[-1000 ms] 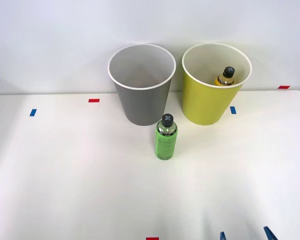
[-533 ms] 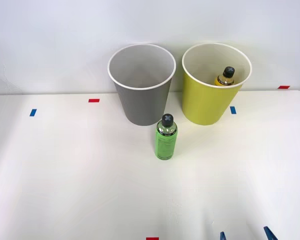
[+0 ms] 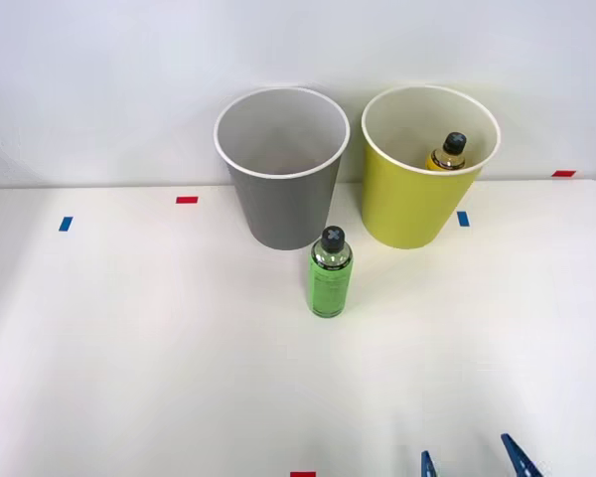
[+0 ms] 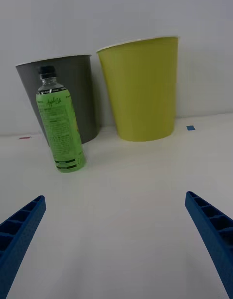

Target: Put cans in the gray bin, plastic bottles in the light green bin

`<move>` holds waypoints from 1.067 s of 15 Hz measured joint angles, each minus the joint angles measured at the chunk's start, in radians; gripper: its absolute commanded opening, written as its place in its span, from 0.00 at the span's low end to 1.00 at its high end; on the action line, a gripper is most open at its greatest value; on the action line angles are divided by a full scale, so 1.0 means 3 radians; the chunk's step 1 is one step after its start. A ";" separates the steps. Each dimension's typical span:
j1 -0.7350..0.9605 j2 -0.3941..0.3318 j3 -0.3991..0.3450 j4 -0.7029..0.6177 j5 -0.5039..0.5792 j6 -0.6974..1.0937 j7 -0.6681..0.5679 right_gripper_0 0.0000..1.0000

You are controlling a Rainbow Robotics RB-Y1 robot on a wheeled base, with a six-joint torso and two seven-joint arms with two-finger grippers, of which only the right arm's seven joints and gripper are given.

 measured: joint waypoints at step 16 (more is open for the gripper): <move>-0.1607 -0.0743 0.1352 -0.0114 -0.1927 0.0008 0.1896 1.00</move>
